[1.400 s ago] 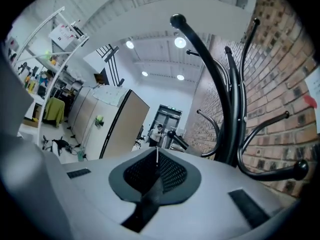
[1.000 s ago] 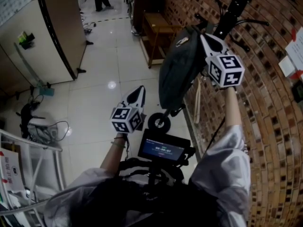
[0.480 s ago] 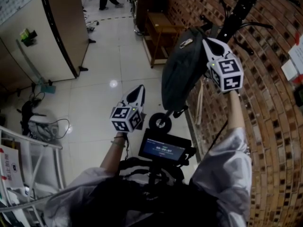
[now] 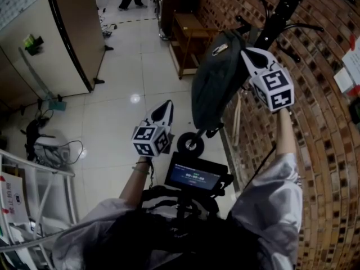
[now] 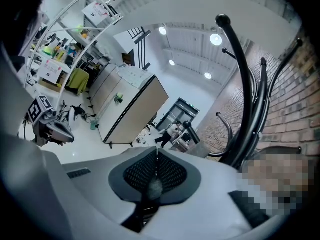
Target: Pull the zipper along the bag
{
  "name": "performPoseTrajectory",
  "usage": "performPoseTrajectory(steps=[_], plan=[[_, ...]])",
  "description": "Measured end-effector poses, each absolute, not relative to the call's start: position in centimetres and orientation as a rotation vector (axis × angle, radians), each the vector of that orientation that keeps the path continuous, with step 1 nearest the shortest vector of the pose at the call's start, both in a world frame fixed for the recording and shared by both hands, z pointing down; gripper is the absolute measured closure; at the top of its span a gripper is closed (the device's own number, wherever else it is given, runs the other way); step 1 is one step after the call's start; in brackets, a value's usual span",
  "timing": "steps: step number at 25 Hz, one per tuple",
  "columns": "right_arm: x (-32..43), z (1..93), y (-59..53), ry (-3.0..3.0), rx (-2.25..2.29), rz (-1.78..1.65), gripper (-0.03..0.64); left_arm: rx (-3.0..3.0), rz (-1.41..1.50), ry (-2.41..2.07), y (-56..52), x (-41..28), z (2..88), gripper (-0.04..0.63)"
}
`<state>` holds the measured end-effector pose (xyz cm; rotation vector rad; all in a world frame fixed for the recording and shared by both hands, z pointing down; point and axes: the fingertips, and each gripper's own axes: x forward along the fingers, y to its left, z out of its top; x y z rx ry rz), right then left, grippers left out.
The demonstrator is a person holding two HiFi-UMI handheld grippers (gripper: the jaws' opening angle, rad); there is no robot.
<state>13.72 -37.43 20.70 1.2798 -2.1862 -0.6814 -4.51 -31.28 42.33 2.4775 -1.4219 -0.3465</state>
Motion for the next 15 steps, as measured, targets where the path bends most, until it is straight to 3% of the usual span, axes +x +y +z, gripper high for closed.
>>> performPoseTrajectory(steps=[15], plan=[[13.86,21.49,-37.11,-2.187,1.324,-0.665,0.611,2.469,-0.342,-1.447,-30.34,-4.76,42.42,0.588]])
